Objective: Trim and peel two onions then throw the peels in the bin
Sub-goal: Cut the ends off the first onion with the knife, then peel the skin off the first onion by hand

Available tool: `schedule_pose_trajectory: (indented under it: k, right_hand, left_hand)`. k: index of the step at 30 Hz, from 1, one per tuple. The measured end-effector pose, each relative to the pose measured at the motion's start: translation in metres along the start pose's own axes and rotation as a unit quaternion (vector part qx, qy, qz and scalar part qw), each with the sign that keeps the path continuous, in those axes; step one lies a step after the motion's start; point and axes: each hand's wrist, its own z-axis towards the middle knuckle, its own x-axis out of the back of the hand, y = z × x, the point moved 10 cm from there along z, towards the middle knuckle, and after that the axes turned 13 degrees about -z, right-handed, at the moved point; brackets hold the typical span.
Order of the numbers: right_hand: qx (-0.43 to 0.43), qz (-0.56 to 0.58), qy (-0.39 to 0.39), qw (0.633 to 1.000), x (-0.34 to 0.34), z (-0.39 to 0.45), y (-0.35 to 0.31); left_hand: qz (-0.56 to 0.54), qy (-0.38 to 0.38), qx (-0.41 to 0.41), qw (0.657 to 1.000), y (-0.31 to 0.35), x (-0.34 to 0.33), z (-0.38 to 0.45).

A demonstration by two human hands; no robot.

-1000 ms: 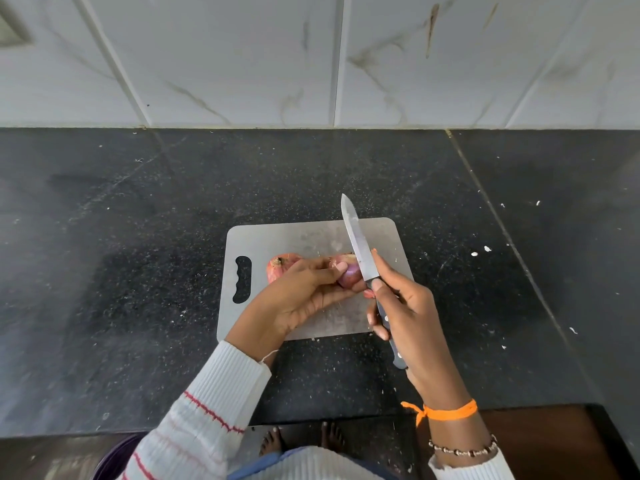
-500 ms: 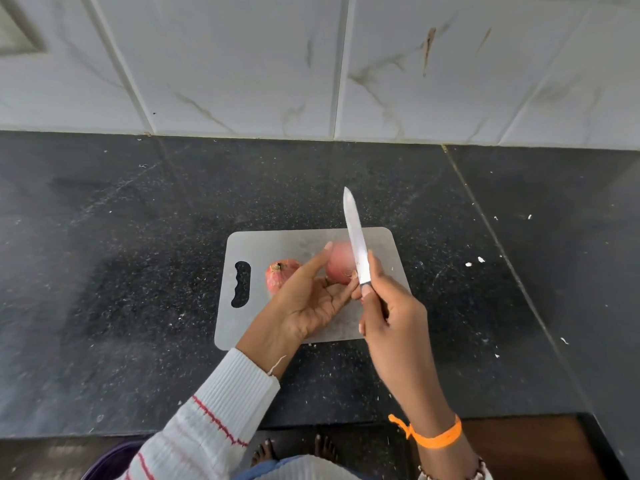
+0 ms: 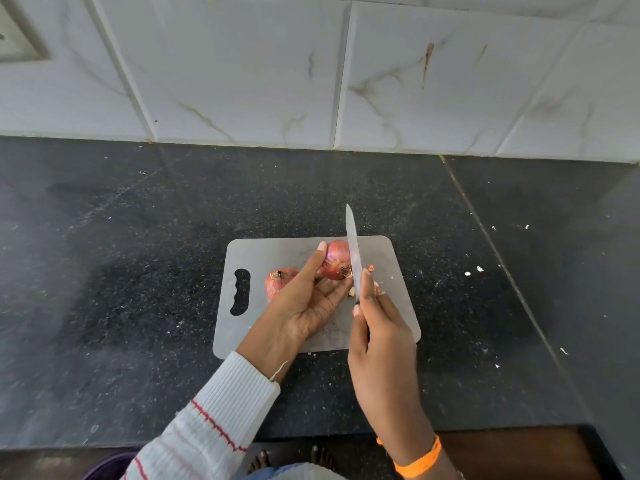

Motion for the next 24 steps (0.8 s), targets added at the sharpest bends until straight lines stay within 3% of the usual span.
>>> schedule_pose_trajectory:
  k: [7,12,15,20,24]
  right_hand:
    - [-0.013,0.022,-0.074,0.997,0.004,0.013,0.009]
    - [-0.1,0.157,-0.211,0.959,-0.003,0.032,0.032]
    - [-0.141,0.212,-0.215,0.943,-0.007,0.041,0.044]
    - [-0.113,-0.036,-0.177,0.977,-0.037,0.052,0.069]
    - [-0.102,-0.111,-0.149,0.977,-0.064,0.046,0.078]
  left_hand:
    - [0.099,-0.037,-0.046,0.993,0.02,-0.005,0.002]
    - [0.23,-0.077,-0.018,0.97,0.019,-0.004,-0.006]
    - [0.243,-0.048,-0.027,0.969,0.021,0.003,-0.004]
    - [0.147,0.027,-0.034,0.988,0.024,0.017,-0.001]
    - [0.147,0.024,-0.023,0.989,0.019,0.021,-0.002]
